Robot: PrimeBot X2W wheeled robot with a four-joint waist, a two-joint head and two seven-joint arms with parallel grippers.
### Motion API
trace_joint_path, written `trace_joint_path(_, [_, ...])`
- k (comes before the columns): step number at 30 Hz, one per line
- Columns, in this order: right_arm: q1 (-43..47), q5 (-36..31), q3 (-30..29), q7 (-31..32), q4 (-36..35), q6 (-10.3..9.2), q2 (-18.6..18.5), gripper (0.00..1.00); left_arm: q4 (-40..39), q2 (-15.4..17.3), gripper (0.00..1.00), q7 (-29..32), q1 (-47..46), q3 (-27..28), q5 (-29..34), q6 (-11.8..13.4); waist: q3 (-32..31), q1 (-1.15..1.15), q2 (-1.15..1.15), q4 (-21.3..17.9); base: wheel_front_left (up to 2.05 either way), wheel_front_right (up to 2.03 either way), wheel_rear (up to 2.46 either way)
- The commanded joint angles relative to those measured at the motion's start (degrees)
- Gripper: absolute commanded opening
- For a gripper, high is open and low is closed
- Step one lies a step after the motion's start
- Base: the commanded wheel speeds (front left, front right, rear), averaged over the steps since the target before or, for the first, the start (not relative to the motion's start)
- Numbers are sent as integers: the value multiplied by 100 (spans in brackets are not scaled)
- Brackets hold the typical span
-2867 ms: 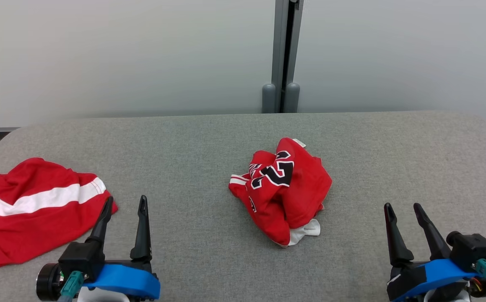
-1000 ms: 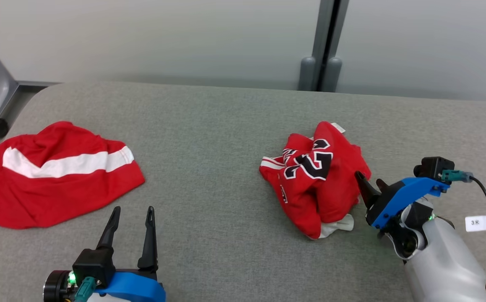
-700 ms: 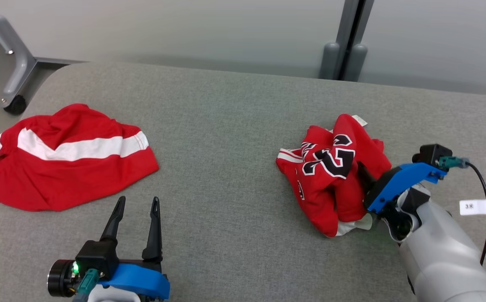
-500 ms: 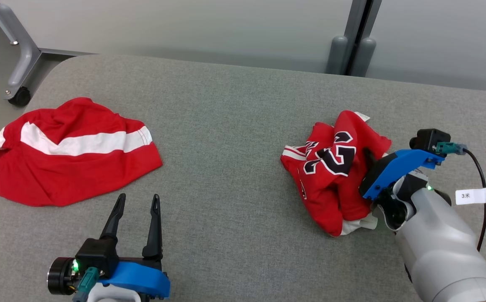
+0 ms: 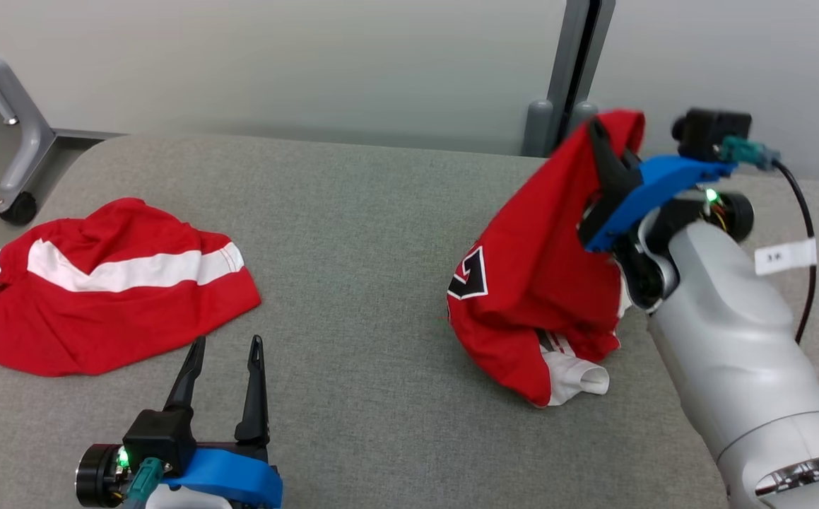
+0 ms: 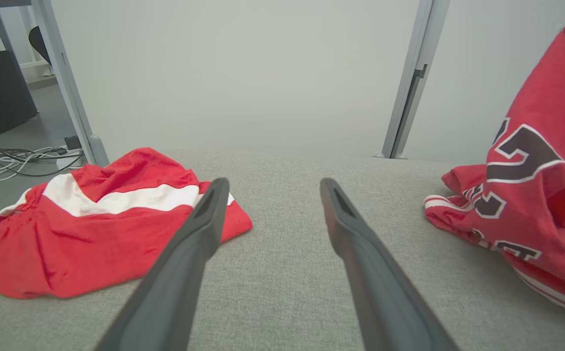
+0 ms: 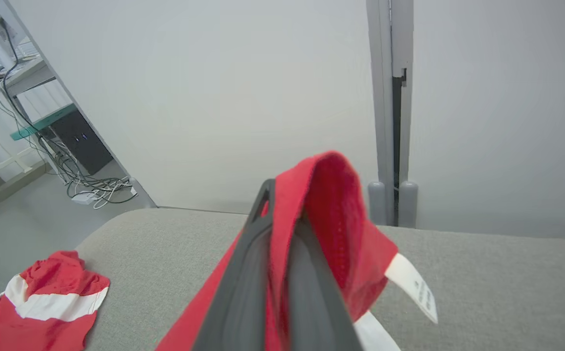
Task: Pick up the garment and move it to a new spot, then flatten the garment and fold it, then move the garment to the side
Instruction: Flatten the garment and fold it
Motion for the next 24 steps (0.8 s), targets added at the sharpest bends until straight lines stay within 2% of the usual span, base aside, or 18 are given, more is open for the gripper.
trace_joint_path(1, [-121, 130, 297, 151, -381, 3, -20, 0, -35, 35, 100, -18, 28, 14, -4, 26, -50, 1, 0, -41, 0, 0, 0])
trace_joint_path(7, [-343, 543, 1352, 813, -1703, 3, -20, 0, -109, 46, 100, -20, -31, 8, -15, 60, 0, 1, 0, -43, 0, 0, 0])
trace_joint_path(12, [-780, 475, 1689, 1009, -2206, 3, -22, 0, -139, 40, 100, -25, -68, 17, -19, 80, 63, 1, 0, -11, 0, 0, 0])
trace_joint_path(19, [-1688, 900, 1680, 787, -2644, 2, -22, 0, -103, 12, 100, -35, -55, -59, -1, 56, 14, 1, 0, 99, 0, 0, 0])
trace_joint_path(24, [-1947, 969, 1577, 599, -2552, 3, -20, 0, -109, 11, 100, -39, -50, -91, 7, 59, -2, 1, 0, 79, 0, 0, 0])
